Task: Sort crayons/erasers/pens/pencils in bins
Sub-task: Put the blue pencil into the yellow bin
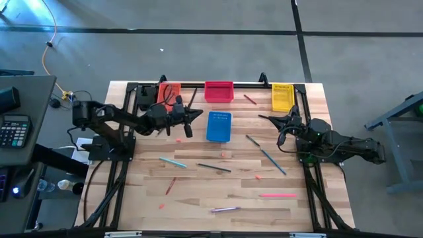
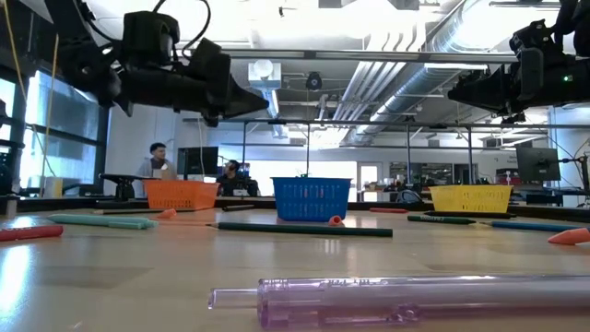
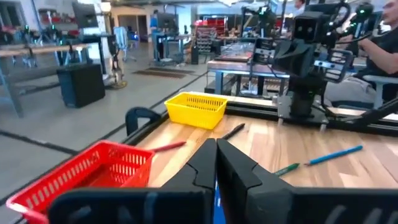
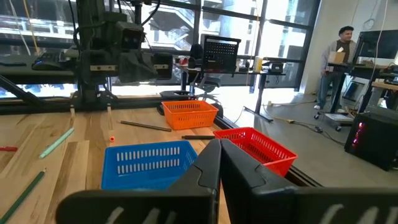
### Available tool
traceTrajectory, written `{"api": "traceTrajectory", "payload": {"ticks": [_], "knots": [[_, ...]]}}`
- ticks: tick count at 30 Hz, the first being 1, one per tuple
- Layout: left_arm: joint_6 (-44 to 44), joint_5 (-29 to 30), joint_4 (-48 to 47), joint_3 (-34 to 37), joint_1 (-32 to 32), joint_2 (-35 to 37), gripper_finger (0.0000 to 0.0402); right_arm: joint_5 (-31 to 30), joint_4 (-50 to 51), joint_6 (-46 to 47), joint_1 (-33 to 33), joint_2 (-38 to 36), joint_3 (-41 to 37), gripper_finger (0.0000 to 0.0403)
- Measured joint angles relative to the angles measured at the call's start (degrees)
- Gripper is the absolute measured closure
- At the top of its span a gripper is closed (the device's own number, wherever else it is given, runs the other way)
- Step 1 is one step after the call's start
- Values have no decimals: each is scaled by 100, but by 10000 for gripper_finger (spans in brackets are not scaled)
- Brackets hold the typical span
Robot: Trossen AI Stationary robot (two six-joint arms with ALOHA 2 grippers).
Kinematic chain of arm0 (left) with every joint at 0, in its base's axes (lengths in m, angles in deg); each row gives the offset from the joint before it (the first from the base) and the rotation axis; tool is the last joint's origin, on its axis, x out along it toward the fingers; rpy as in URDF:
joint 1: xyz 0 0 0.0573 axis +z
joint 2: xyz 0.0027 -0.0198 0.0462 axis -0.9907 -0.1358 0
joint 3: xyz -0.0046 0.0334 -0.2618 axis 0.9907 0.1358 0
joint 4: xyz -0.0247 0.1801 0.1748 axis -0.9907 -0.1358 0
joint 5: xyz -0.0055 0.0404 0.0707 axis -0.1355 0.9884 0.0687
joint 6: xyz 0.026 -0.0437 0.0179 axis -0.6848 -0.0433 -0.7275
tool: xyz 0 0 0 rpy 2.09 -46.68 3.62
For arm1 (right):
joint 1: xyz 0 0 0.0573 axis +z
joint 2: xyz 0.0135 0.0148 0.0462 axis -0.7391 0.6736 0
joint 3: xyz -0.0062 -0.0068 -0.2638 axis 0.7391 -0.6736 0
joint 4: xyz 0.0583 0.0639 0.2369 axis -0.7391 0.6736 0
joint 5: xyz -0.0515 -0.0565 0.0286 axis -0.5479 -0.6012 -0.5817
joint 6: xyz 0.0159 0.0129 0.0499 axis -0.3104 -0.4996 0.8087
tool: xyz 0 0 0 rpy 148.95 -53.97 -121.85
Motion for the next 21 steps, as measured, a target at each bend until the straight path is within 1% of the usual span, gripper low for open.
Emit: {"api": "traceTrajectory", "payload": {"ticks": [4,9,12,18,21], "knots": [[-13,105,97,0,101,-43,401,0,-2,-3,0,0,0,401],[-13,-115,101,12,241,-43,401,-2,-27,-7,0,0,0,401],[-15,-220,252,158,322,-43,401,-2,-36,6,0,0,0,401],[42,-236,1019,716,424,-43,401,-5,-65,756,0,0,0,401],[48,-232,1260,915,419,-43,401,-4,-138,1167,0,0,0,401]]}}
